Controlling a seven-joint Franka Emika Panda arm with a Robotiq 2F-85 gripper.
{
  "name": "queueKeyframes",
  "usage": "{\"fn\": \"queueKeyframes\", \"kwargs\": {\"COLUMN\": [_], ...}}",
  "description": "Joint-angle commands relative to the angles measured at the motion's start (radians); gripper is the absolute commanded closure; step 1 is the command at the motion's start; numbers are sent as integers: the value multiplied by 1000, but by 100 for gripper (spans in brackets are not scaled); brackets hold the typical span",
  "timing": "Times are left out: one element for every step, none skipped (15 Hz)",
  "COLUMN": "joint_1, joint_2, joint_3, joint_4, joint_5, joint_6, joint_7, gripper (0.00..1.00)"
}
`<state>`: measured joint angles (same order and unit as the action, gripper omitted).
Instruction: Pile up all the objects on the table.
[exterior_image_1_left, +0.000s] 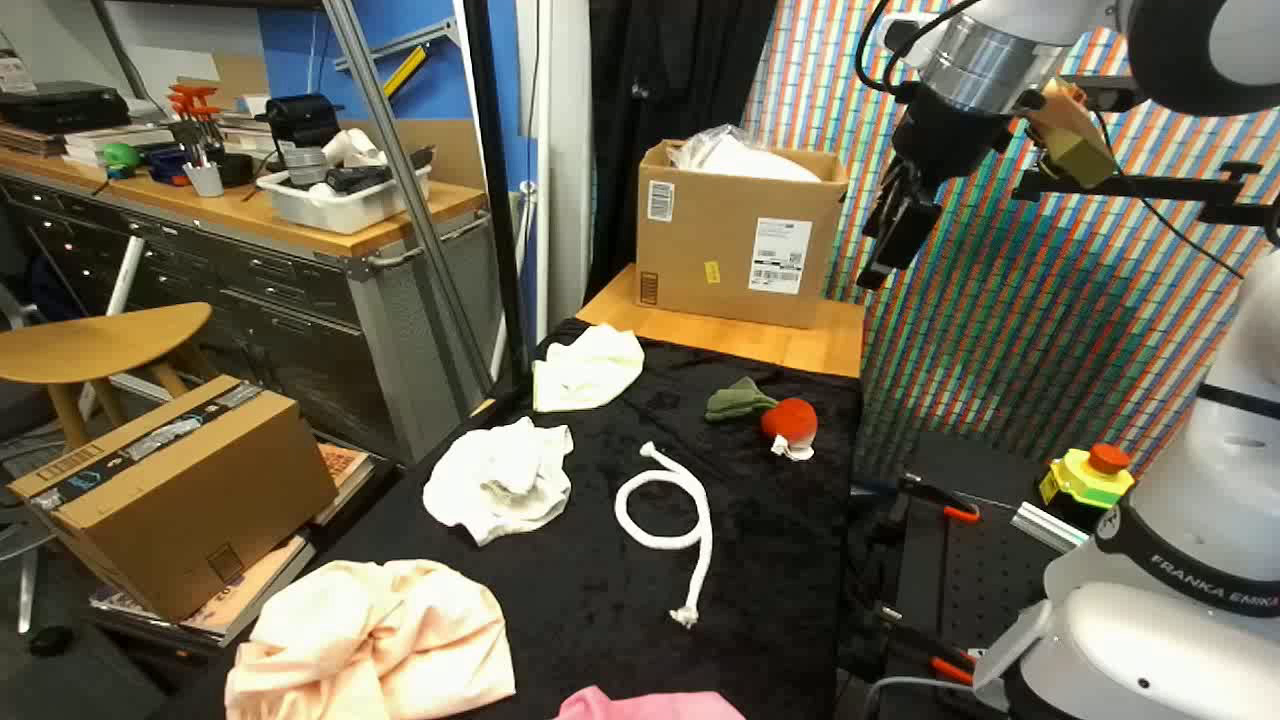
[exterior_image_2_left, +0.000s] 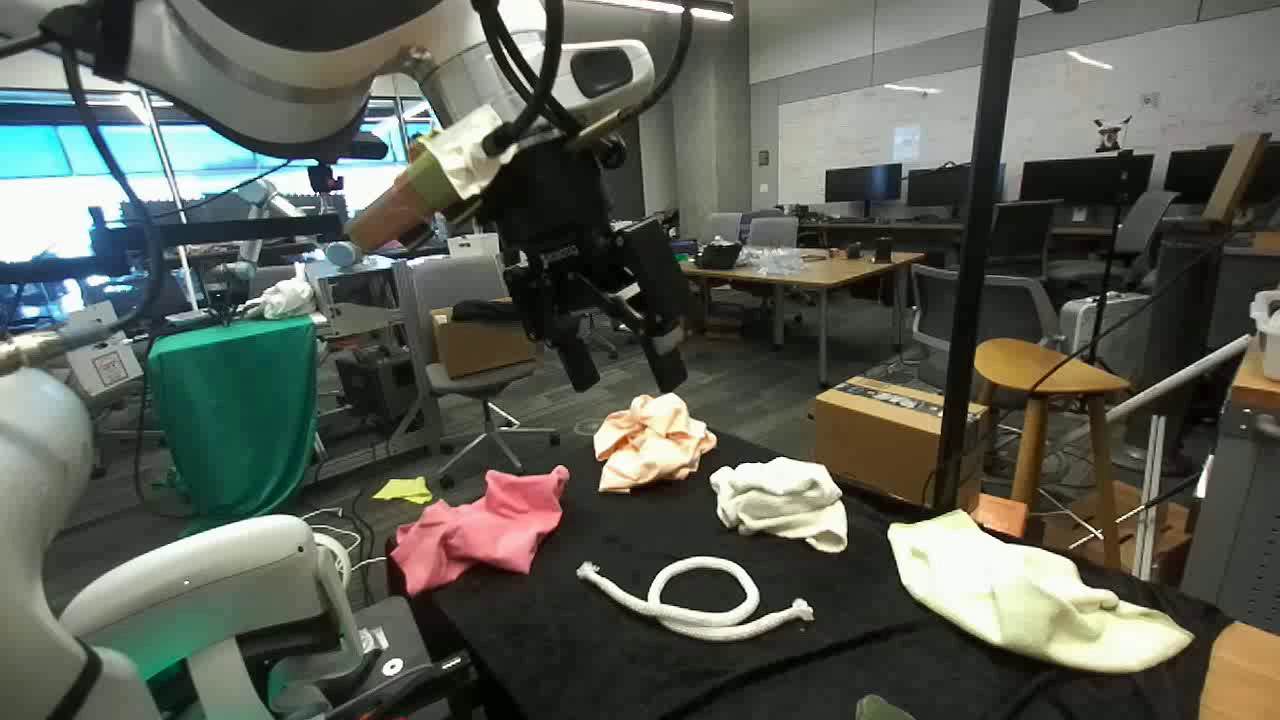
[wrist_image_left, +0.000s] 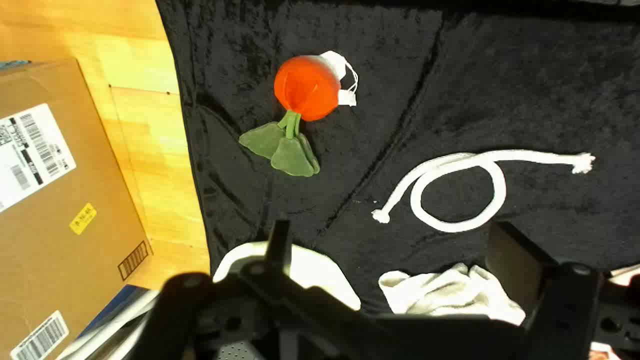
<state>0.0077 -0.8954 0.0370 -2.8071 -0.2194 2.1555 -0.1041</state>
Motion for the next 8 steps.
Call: {"fn": "queueKeyframes", "kwargs": {"joint_1": [4, 4, 4, 4, 4, 4, 2, 5], "joint_2": [0, 1, 1, 1, 1, 1, 5, 19], "joint_3": [-3, -3, -3, -3, -3, -3, 1, 5], "joint_4": [2, 2, 2, 2, 2, 2, 4, 12], "joint_5": [-3, -3, -3, -3, -3, -3, -7, -9], "joint_6": [-3, -4, -4, -4, -5, -5, 0, 8], "joint_7": [3, 3, 3, 3, 3, 3, 6, 5], "gripper": [0, 0, 0, 0, 0, 0, 0, 0]}}
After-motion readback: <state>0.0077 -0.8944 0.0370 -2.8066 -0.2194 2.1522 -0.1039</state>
